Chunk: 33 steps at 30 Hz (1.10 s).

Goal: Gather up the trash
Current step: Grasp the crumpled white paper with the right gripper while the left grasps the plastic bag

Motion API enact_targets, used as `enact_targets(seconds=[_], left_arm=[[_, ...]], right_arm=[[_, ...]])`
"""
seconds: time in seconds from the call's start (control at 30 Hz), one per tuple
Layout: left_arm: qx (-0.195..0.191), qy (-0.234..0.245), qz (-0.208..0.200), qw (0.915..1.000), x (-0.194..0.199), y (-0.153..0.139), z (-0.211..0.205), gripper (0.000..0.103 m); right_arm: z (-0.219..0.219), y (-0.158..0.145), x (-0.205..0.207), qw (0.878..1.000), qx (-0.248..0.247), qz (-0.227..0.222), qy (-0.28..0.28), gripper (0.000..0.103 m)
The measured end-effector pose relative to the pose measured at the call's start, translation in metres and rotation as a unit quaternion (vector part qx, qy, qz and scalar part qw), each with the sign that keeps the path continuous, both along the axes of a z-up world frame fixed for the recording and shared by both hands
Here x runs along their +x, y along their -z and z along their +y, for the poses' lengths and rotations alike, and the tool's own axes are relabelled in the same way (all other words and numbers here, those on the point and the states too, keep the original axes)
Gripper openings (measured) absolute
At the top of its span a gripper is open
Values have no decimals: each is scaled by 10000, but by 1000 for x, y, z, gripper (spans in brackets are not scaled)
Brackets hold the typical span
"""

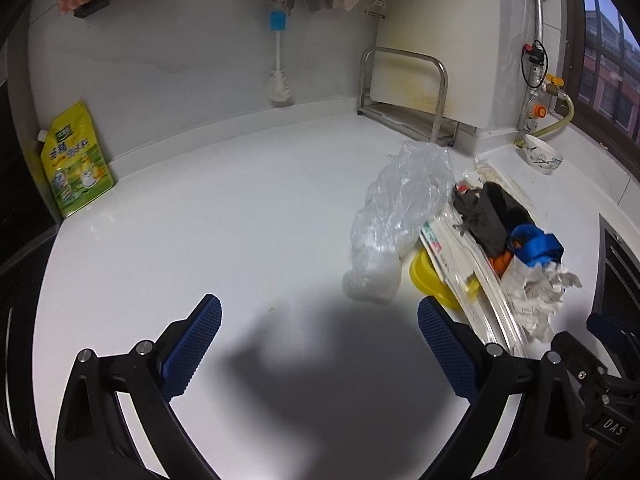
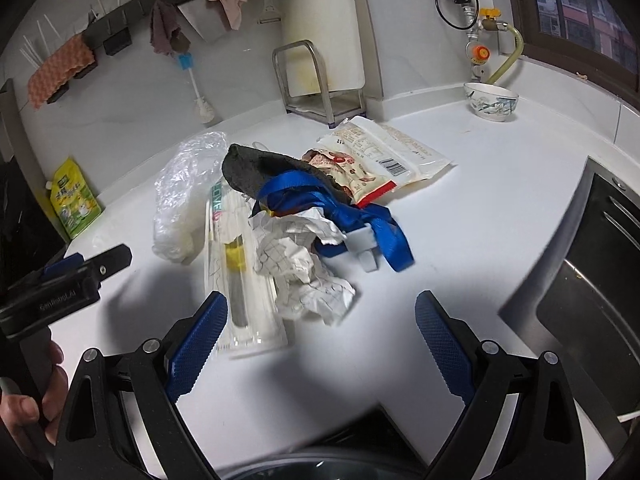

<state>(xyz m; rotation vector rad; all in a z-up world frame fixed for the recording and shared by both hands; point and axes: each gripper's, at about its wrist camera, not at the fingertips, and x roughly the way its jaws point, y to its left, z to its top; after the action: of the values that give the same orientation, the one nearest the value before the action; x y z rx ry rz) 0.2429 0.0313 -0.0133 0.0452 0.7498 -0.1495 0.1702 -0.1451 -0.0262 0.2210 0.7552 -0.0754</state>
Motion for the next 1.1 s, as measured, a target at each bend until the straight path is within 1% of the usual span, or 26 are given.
enact_targets(seconds=[0.23, 0.4, 0.57, 0.7, 0.73, 0.8, 0.87, 0.93, 0.97, 1.03, 1.07, 1.1], left_arm=[[-166, 84, 11, 9998, 24, 3, 5, 97], [-4, 157, -83, 9998, 28, 4, -2, 97], [31, 240, -103, 9997, 27, 5, -6, 97], [-5, 249, -132, 9996, 27, 4, -6, 97], [-9, 247, -140, 9996, 27, 4, -7, 97], [-13, 245, -147, 9996, 28, 5, -8, 97], [7, 250, -156, 9996, 29, 6, -9, 97], [49, 262, -143, 9995, 31, 7, -12, 97], [58, 267, -143, 9995, 30, 7, -13, 97], [71, 285, -141, 9995, 30, 7, -15, 97], [84, 295, -139, 9994, 30, 8, -16, 97], [93, 301, -139, 9994, 31, 7, -16, 97]], right_arm=[[6, 8, 22, 9998, -2, -9, 213, 91], [10, 11, 33, 9994, -104, -15, 340, 90], [13, 12, 39, 9990, -281, 3, 346, 90], [12, 13, 39, 9991, -205, -21, 365, 89], [11, 14, 38, 9992, -190, -12, 353, 85], [10, 16, 40, 9995, -115, 79, 287, 63], [11, 19, 41, 9996, -64, 164, 212, 57], [12, 19, 40, 9997, -72, 161, 148, 48], [13, 18, 39, 9998, -84, 151, 119, 40], [12, 16, 35, 9999, -39, 107, 75, 38], [11, 16, 34, 9999, -19, 97, 61, 34], [8, 15, 30, 10000, 22, 67, 38, 34]])
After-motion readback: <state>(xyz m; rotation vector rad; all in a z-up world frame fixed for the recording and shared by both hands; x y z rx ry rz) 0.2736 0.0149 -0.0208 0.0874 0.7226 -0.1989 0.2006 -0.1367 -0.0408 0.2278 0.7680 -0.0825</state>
